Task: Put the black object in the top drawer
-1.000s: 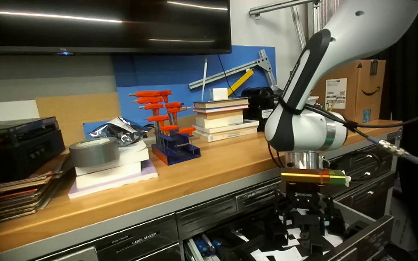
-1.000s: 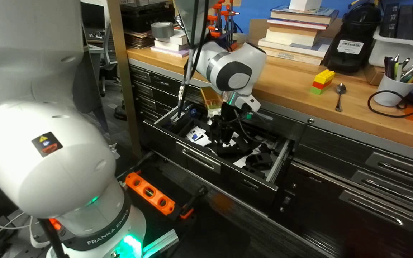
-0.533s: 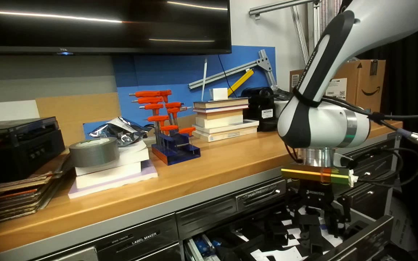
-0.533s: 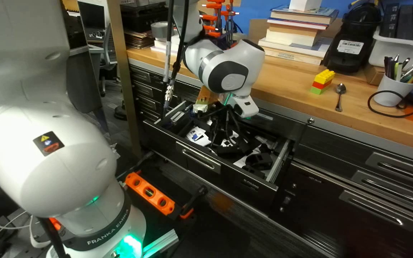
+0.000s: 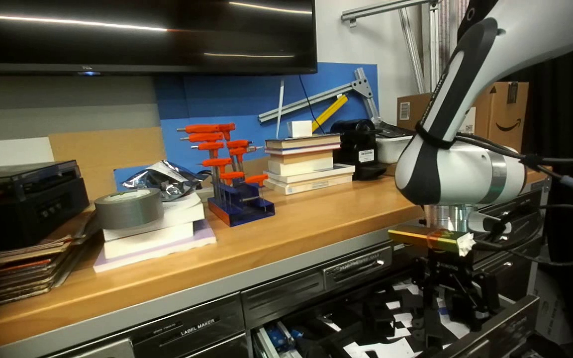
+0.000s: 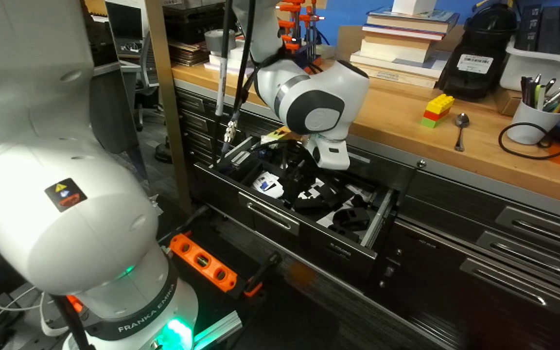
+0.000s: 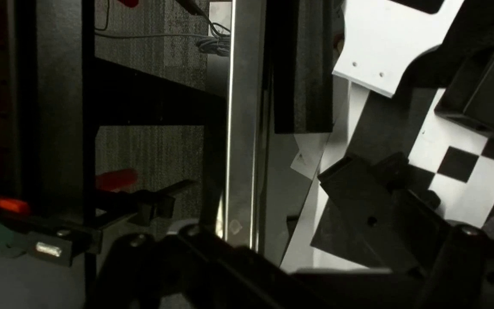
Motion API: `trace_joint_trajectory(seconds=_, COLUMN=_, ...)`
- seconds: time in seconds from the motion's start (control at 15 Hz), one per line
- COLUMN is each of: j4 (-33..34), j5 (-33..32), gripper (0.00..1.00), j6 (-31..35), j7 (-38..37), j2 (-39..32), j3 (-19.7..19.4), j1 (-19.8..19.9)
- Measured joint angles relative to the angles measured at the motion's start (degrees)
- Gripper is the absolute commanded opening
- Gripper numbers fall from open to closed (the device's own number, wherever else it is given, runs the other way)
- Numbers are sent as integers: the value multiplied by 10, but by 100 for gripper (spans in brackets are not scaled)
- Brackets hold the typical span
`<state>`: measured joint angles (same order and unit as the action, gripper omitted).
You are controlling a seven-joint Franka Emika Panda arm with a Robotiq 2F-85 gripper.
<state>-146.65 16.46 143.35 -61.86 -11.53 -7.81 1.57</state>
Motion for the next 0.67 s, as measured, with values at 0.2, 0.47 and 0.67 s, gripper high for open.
trace_joint_trajectory(seconds=0.2, j4=1, j5=7, gripper=100, j6=4, j7=-72, j2=-2, j3=-6, j1=4)
trace_joint_trajectory(seconds=0.47, j4=1, j5=56, gripper=100, j6=15, j7=-101, j2=-5, j3=-8, j1=26)
trace_joint_trajectory(seconds=0.67, j4=2, j5=98, gripper=100, j6=25, j7=-89, j2=-8, j3=-8, j1=48)
